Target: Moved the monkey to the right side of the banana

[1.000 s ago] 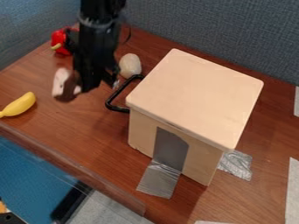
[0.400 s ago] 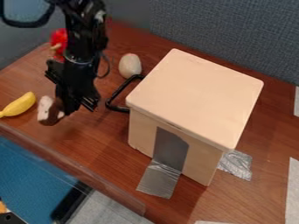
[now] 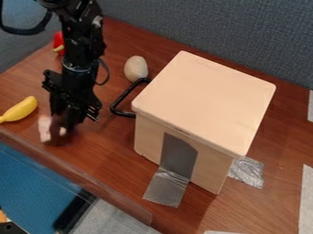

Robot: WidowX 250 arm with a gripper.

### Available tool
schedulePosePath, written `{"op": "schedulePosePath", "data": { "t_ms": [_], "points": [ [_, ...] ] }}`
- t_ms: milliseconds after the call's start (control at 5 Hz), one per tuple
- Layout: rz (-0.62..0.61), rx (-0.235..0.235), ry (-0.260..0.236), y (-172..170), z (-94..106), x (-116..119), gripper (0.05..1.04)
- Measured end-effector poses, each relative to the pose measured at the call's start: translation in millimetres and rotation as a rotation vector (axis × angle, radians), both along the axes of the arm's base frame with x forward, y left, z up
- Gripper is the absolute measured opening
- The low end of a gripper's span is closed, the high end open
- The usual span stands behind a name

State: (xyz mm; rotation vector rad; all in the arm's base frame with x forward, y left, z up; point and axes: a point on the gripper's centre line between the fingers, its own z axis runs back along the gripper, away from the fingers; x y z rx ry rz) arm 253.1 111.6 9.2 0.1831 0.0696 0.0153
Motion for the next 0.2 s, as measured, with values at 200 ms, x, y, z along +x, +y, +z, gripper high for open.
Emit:
{"op": "schedulePosePath", "data": {
  "t_ms": [200],
  "points": [
    [-0.054, -0.032, -0.051, -3.1, 27.6, 0.6, 0.929]
  ]
}}
